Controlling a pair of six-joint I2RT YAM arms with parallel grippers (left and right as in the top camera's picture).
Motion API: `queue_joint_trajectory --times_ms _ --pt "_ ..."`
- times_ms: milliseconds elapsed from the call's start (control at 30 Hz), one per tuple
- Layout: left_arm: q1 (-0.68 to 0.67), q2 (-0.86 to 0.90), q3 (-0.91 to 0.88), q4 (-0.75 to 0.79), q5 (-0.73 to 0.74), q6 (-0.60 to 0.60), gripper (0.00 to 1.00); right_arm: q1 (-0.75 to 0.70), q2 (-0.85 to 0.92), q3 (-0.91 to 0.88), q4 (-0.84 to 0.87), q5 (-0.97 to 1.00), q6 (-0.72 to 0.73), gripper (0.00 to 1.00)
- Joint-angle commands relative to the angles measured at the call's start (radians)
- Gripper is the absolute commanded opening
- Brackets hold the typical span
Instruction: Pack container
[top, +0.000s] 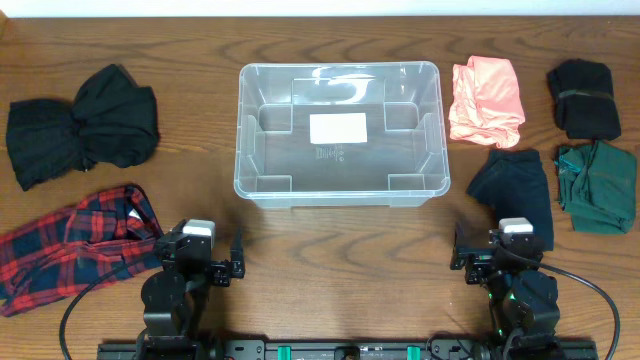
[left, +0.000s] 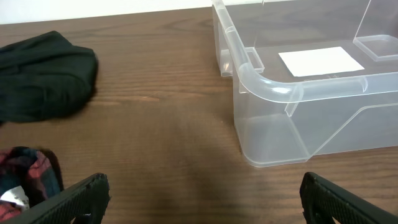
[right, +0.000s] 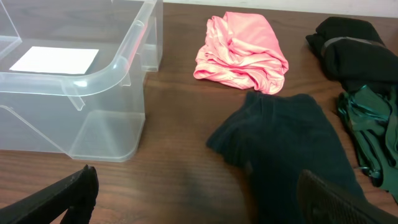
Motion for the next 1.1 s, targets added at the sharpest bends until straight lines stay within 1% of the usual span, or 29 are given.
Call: queue_joint_trajectory --times_ms 0,167,267,333,400,500,567,667,733,767,833,967,1067 --pt "-0.003 -0.006 -0.02 0.001 -0.011 0.006 0.98 -0.008 -0.002 -0.003 -0.001 0.002 0.003 0.99" --pt "-0.003 -0.006 -0.02 0.005 -0.021 0.014 0.98 -0.008 -0.002 -0.003 -0.001 0.002 0.003 0.99" --pt "-0.003 -0.006 -0.02 0.019 -0.109 0.113 0.98 -0.008 -0.002 -0.003 -0.001 0.002 0.003 0.99" --pt "-0.003 -0.006 -0.02 0.018 -0.096 0.108 0.98 -0.008 -0.002 -0.003 -0.001 0.002 0.003 0.99" --pt "-0.003 -0.006 -0.02 0.001 -0.045 0.049 0.98 -0.008 -0.002 -0.003 -0.001 0.002 0.003 0.99" --pt "-0.003 -0.006 -0.02 0.01 0.024 -0.081 0.98 -0.008 -0.002 -0.003 -0.001 0.002 0.003 0.99" --pt "-0.003 -0.006 -0.02 0.061 0.076 -0.15 0.98 -0.008 -0.002 -0.003 -0.001 0.002 0.003 0.99" --pt "-0.003 -0.006 -0.02 0.172 0.163 -0.171 0.98 -0.008 -0.002 -0.003 -0.001 0.002 0.003 0.99" --pt "-0.003 -0.006 -0.016 0.258 0.188 -0.245 0.98 -0.008 -0.002 -0.003 -0.001 0.002 0.003 0.99" --pt "-0.003 -0.006 -0.01 0.291 0.187 -0.289 0.98 -0.008 -0.002 -0.003 0.0 0.002 0.003 0.99" --pt "-0.002 -0.005 0.019 0.306 0.176 -0.33 0.98 -0.008 -0.002 -0.003 -0.001 0.002 0.003 0.99" --pt "-0.002 0.06 0.134 0.248 0.107 -0.34 0.98 -0.008 -0.002 -0.003 -0.001 0.002 0.003 0.99" --pt "-0.002 0.193 0.276 0.175 0.019 -0.338 0.98 -0.008 -0.002 -0.003 -0.001 0.002 0.003 0.99"
